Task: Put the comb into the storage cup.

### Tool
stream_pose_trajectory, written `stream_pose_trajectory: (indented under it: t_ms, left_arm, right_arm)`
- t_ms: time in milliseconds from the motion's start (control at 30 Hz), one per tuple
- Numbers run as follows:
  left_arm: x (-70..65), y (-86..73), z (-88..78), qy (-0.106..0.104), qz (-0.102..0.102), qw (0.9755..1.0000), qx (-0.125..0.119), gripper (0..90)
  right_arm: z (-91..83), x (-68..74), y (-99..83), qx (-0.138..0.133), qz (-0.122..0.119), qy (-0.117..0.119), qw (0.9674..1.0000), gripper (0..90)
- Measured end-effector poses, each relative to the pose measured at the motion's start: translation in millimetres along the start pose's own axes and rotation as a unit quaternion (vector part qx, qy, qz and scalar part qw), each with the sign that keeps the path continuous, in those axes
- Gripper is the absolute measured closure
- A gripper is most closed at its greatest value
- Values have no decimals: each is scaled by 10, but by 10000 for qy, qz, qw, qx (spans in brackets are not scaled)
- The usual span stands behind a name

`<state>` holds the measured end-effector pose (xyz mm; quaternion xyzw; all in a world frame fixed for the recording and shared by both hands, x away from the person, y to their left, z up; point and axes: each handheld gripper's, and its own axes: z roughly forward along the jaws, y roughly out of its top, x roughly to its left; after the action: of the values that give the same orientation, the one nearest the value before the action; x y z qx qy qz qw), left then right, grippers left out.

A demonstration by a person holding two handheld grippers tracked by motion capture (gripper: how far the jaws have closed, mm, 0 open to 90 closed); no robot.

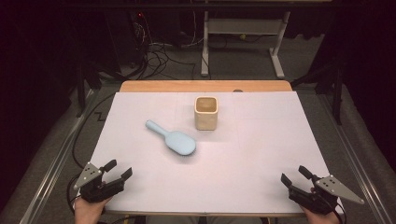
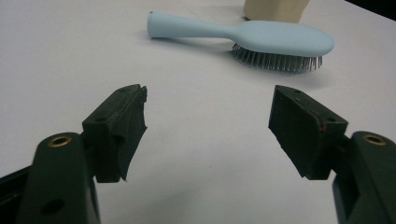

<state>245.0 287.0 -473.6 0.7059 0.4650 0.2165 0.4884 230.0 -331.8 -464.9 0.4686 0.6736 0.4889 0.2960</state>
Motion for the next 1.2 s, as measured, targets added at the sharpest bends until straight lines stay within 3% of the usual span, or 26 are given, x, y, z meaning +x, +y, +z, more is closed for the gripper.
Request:
stream_pose_trajectory:
  t_ms: [1200]
  left_arm:
    - [-17,36,-4,-138,-20,9999,-24,267]
  right_arm:
    - [10,3,-1,35,25,25,10000,266]
